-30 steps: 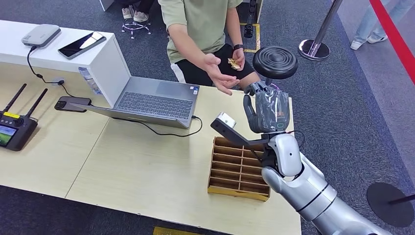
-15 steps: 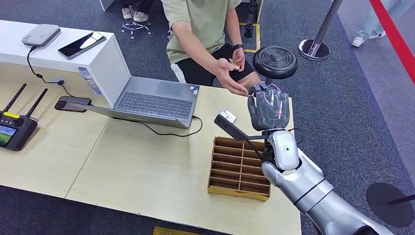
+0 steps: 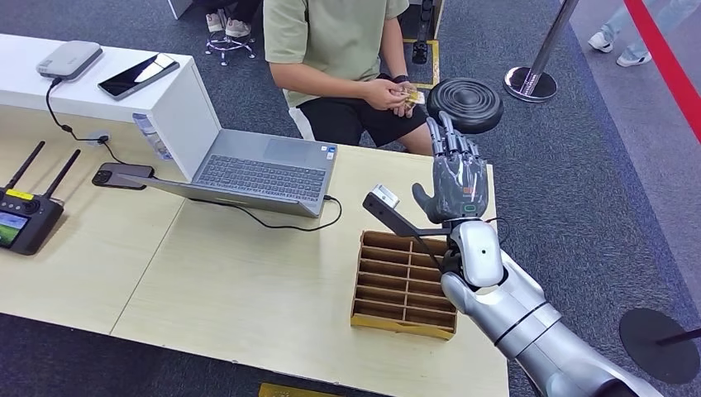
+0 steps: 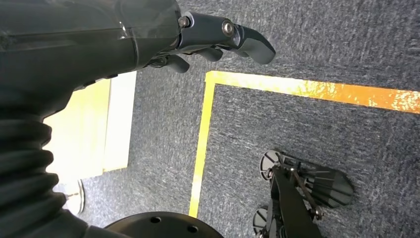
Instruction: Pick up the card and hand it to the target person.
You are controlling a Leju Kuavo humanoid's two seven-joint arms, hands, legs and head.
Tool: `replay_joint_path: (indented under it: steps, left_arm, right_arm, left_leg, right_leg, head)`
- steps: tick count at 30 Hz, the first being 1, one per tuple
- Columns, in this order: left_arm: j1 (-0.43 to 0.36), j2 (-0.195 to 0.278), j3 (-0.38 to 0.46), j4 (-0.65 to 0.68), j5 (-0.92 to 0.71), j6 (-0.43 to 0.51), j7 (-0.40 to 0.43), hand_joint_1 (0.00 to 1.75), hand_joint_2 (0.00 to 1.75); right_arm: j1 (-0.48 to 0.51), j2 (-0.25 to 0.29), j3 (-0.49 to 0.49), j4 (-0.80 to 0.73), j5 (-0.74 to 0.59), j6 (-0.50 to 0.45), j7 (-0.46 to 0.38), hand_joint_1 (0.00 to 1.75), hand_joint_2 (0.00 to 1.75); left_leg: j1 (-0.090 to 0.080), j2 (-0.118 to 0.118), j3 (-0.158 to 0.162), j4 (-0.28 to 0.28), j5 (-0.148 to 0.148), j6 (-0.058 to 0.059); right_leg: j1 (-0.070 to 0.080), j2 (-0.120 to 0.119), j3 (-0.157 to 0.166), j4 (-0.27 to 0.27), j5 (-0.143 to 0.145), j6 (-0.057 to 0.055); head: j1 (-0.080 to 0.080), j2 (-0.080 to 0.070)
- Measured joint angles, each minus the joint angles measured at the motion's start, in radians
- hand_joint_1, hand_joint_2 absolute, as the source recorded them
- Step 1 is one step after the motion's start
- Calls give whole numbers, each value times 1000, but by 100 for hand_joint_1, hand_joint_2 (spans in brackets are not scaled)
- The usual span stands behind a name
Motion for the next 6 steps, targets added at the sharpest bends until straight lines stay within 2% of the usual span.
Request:
replay_joint_path:
  steps: [6]
  left_arm:
    - [0, 0, -1, 0, 9, 0, 3, 0, 0]
  right_arm:
    - [24, 0, -25, -27, -103, -47, -20, 0, 175]
  left_leg:
    - [0, 0, 0, 0, 0, 0]
  right_leg:
    - [0, 0, 0, 0, 0, 0]
  head:
    - [0, 0]
